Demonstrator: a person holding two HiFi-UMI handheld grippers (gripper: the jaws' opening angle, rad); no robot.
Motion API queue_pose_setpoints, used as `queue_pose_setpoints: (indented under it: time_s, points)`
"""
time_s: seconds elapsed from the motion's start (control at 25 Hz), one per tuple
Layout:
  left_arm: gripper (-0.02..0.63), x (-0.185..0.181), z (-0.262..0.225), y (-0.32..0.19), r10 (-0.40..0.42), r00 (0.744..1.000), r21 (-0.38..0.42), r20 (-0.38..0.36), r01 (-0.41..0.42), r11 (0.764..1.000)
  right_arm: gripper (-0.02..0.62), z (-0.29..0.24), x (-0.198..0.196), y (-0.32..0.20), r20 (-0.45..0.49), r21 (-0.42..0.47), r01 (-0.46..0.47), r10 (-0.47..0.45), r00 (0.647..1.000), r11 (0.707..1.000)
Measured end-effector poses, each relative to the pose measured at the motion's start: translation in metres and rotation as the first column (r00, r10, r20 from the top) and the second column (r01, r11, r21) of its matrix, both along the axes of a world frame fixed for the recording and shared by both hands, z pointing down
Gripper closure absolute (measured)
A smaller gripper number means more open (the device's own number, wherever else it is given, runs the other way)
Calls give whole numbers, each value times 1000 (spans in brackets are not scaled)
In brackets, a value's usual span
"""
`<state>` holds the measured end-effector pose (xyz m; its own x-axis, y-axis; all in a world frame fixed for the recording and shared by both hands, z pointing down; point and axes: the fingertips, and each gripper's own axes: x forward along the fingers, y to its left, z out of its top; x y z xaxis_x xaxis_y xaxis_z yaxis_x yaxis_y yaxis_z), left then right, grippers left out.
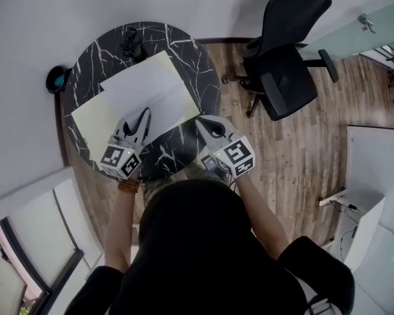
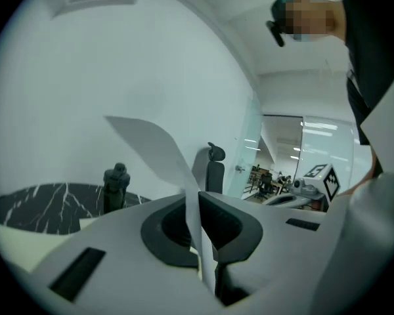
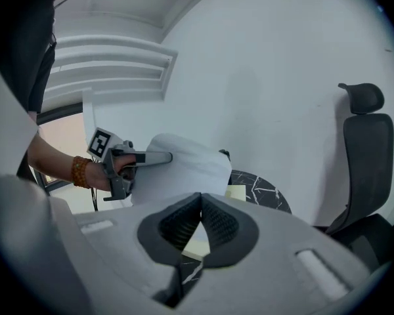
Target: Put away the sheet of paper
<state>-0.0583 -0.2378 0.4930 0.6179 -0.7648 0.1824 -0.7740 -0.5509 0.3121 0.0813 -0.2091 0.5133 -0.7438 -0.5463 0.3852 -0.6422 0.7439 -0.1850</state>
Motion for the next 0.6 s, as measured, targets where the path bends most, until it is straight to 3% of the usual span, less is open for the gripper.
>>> queue_pose_setpoints:
  time_s: [0.08, 0.16, 0.44, 0.6]
  points:
    - [600, -15, 30, -12, -33, 997, -114, -71, 25, 993, 597, 8, 6, 2, -15, -18, -20, 19, 1000, 1000]
    - [600, -31, 63, -20, -64, 996, -203, -70, 48, 978, 597, 13, 9, 1, -27, -26, -37, 37, 999, 999]
    - [600, -75, 155, -27, -100, 988, -355, 115, 135, 925, 597, 19, 7, 8, -75, -30, -41, 39, 996, 999]
    - [600, -106, 194, -25, -159, 964, -432, 214, 239, 869, 597, 21, -2, 14, -105, -30, -10, 6, 995, 999]
